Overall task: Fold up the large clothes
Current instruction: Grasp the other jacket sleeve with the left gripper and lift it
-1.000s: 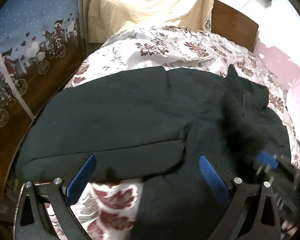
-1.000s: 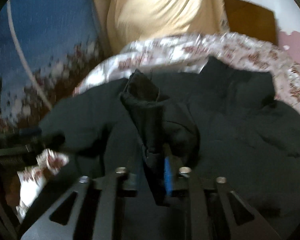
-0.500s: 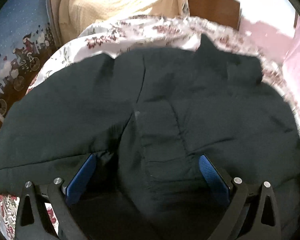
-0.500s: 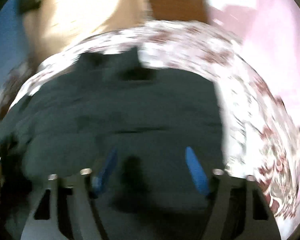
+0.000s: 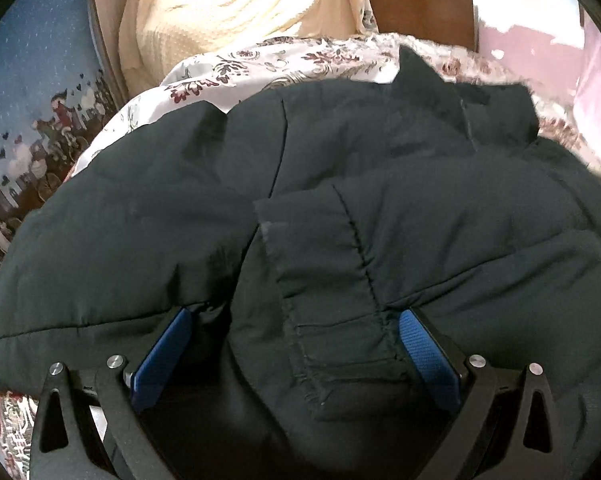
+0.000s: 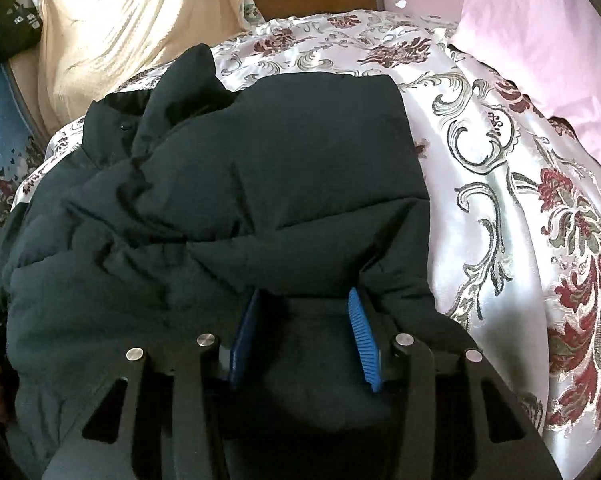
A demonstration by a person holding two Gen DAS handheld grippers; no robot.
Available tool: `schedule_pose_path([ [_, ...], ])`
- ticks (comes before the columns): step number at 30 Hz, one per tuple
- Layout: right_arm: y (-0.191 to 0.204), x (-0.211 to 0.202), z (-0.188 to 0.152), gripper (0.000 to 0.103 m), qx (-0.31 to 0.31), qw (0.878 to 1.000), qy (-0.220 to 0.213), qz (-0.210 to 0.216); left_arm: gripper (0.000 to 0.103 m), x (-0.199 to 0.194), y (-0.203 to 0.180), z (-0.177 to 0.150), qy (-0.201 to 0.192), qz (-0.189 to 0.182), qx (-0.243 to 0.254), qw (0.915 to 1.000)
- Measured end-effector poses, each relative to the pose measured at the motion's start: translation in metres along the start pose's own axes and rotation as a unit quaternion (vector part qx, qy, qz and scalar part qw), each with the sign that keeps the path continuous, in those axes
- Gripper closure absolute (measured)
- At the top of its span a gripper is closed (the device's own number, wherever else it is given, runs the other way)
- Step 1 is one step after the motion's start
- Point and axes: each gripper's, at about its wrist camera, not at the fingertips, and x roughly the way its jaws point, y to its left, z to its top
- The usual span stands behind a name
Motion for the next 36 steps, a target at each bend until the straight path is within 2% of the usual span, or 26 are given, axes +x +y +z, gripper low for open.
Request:
schedule_pose_path([
  [2, 0.002, -0.003, 0.003, 0.056, -0.001, 1.0, -0.005, 0.005, 0.0, -0.01, 0.015, 0.003, 0.015, -0.041, -0.029, 0.9987],
  [4, 0.004, -0.008, 0.005, 0.044, -0.004, 1.0, -0.007, 0.016, 0.0, -0.028, 0.036, 0.004, 0.023, -0.088, -0.068, 0.9935],
  [5, 0.007, -0.012, 0.006, 0.035, -0.004, 1.0, -0.005, 0.02, 0.0, -0.04, 0.049, 0.002, 0.023, -0.104, -0.088, 0.9905],
  [6, 0.011, -0.018, 0.007, 0.028, 0.002, 1.0, -0.004, 0.027, 0.0, -0.051, 0.06, -0.002, 0.023, -0.109, -0.103, 0.9885],
  [9, 0.035, -0.037, 0.007, 0.027, 0.013, 0.998, -0.007, 0.068, 0.0, -0.079, 0.101, -0.017, 0.029, -0.104, -0.14, 0.9843],
  [11, 0.061, -0.049, 0.005, 0.023, -0.001, 0.996, -0.014, 0.09, 0.0, -0.092, 0.134, -0.032, 0.042, -0.089, -0.171, 0.9804],
  [13, 0.106, -0.064, 0.001, 0.016, -0.048, 0.993, -0.025, 0.108, 0.0, -0.098, 0.169, -0.047, 0.058, -0.079, -0.209, 0.9731],
  [15, 0.149, -0.071, -0.006, 0.012, -0.097, 0.988, -0.032, 0.119, 0.0, -0.1, 0.212, -0.064, 0.071, -0.064, -0.26, 0.9607],
  [18, 0.208, -0.072, -0.017, 0.012, -0.164, 0.978, -0.036, 0.121, 0.0, -0.099, 0.271, -0.089, 0.079, -0.047, -0.346, 0.9337],
  [23, 0.278, -0.056, -0.029, 0.012, -0.211, 0.973, -0.022, 0.092, 0.0, -0.082, 0.333, -0.119, 0.084, -0.066, -0.441, 0.8911],
  [27, 0.309, -0.048, -0.032, 0.012, -0.207, 0.976, -0.042, 0.052, 0.0, -0.062, 0.358, -0.137, 0.074, -0.099, -0.505, 0.8542],
  [30, 0.322, -0.036, -0.037, 0.012, -0.207, 0.977, -0.033, 0.049, 0.0, -0.048, 0.365, -0.147, 0.068, -0.114, -0.543, 0.8293],
  [33, 0.33, -0.024, -0.055, 0.009, -0.231, 0.972, -0.026, 0.03, 0.001, -0.037, 0.369, -0.155, 0.056, -0.127, -0.571, 0.8095],
  [35, 0.329, -0.025, -0.06, 0.007, -0.235, 0.971, -0.037, 0.031, 0.007, -0.033, 0.371, -0.158, 0.046, -0.132, -0.58, 0.8025],
  [36, 0.33, -0.026, -0.061, 0.007, -0.235, 0.971, -0.039, 0.031, 0.017, -0.032, 0.372, -0.159, 0.038, -0.134, -0.584, 0.7993],
])
